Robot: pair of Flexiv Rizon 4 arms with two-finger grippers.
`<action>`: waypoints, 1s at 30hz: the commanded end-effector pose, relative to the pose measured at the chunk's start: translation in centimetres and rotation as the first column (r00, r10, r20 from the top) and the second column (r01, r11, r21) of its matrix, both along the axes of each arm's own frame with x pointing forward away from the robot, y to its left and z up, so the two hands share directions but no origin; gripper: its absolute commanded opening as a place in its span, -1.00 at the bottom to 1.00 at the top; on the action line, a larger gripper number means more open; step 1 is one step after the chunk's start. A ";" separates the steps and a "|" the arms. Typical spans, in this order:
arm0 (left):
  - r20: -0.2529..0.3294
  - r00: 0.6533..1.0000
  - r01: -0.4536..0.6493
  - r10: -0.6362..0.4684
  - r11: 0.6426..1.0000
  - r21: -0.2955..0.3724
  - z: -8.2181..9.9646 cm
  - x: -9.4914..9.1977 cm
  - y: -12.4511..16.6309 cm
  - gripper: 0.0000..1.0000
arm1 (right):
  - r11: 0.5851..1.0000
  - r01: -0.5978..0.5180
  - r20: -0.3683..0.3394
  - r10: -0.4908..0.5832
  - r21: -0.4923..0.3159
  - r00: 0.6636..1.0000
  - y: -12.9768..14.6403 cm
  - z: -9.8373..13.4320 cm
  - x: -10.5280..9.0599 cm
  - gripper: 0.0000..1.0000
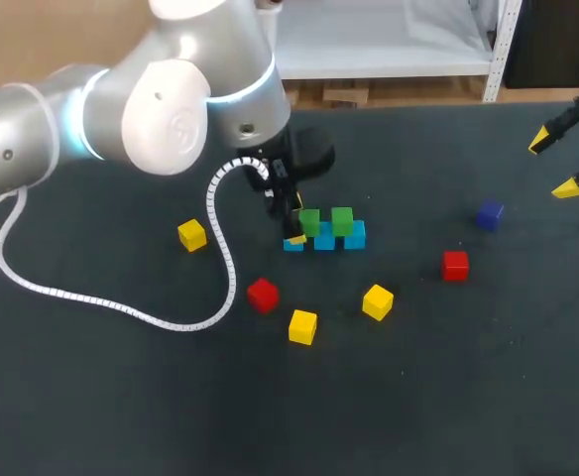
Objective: Place the blue cubes, place green cubes on the blue cubes, place the yellow cubes on the green cubes, then place the red cubes on the yellow cubes, and place purple cube on the red cubes.
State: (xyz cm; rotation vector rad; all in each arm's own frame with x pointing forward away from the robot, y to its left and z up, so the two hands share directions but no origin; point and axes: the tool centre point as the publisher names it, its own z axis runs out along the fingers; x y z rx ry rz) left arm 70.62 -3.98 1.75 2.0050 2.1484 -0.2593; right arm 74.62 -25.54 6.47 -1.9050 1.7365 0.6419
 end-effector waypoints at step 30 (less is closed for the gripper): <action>0.010 0.993 -0.115 0.115 0.993 -0.005 6.3 -2.7 8.1 1.00 | 1.000 -0.001 0.001 0.001 0.002 1.000 0.0 0.0 0.0 1.00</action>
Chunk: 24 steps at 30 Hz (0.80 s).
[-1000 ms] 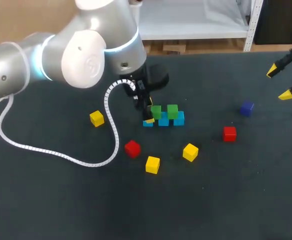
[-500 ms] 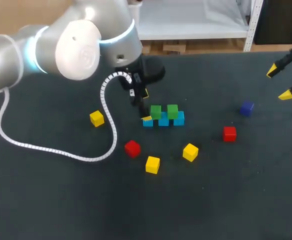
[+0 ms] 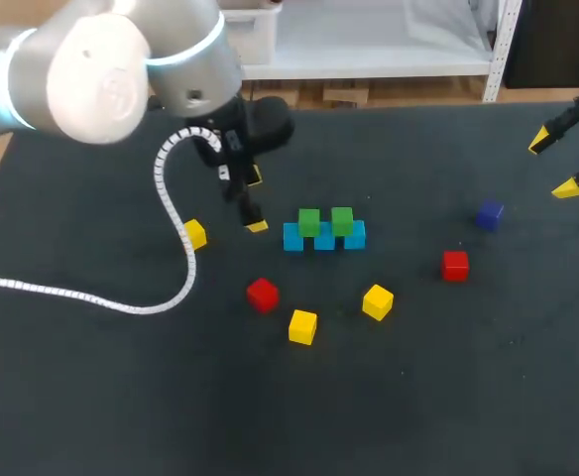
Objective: Place the blue cubes, place green cubes on the blue cubes, place the yellow cubes on the green cubes, then place the red cubes on the yellow cubes, and place purple cube on the red cubes.
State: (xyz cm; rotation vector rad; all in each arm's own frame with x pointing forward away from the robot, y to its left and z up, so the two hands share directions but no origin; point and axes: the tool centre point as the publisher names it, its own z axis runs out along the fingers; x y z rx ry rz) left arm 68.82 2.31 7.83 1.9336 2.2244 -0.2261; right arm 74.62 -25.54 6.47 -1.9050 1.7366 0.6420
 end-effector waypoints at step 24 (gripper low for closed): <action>0.059 0.912 -0.410 0.407 0.910 0.058 -2.1 1.2 9.9 1.00 | 1.000 -0.001 0.001 0.001 0.002 1.000 0.0 0.0 0.0 1.00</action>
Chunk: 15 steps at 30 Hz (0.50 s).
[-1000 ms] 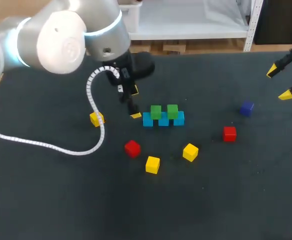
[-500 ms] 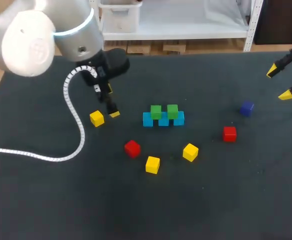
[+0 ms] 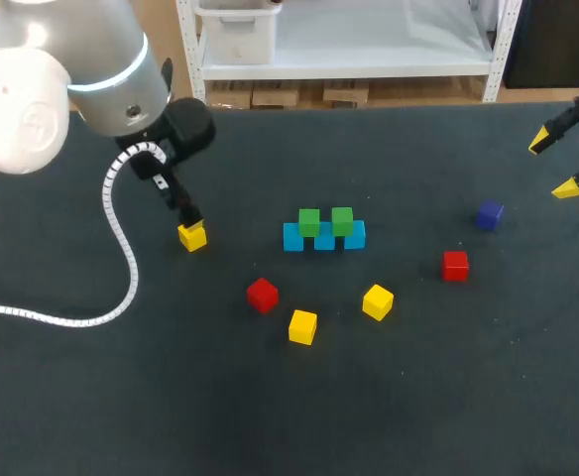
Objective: Place the blue cubes, place green cubes on the blue cubes, place the yellow cubes on the green cubes, then place the red cubes on the yellow cubes, and place purple cube on the red cubes.
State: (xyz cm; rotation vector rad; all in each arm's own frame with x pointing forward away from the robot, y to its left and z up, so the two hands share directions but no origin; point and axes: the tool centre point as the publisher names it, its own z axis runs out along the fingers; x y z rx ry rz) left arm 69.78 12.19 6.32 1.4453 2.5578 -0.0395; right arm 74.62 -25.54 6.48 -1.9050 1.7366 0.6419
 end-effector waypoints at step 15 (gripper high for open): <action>-0.015 0.989 0.144 -0.145 0.988 -0.058 -1.7 -0.9 0.9 1.00 | 1.000 -0.001 0.001 0.001 0.002 1.000 0.0 0.0 0.0 1.00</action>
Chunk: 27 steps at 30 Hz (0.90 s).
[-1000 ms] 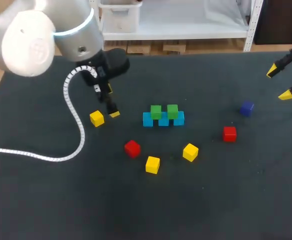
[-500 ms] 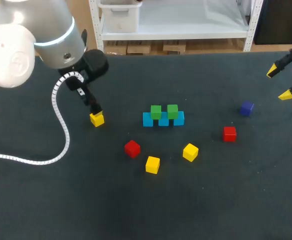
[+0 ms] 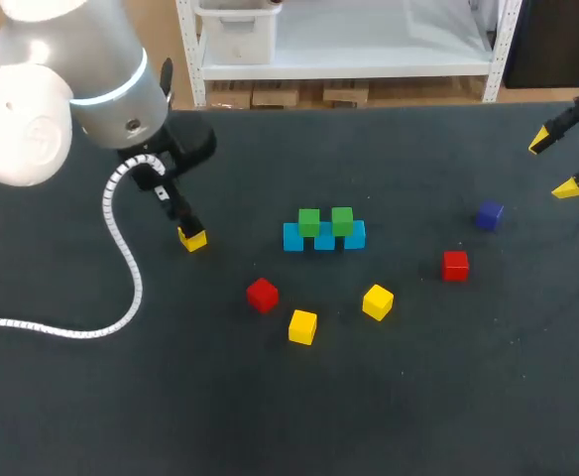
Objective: Place the blue cubes, place green cubes on the blue cubes, place the yellow cubes on the green cubes, then place the red cubes on the yellow cubes, and place purple cube on the red cubes.
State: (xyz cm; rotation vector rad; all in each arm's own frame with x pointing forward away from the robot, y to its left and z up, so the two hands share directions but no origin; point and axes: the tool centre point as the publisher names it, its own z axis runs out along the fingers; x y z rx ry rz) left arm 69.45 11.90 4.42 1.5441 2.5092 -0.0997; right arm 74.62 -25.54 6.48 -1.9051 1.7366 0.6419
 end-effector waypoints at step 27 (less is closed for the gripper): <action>0.112 0.885 0.466 -0.453 0.864 -0.191 3.5 -4.7 8.5 1.00 | 1.000 -0.001 0.001 0.001 0.002 1.000 0.0 0.0 0.0 1.00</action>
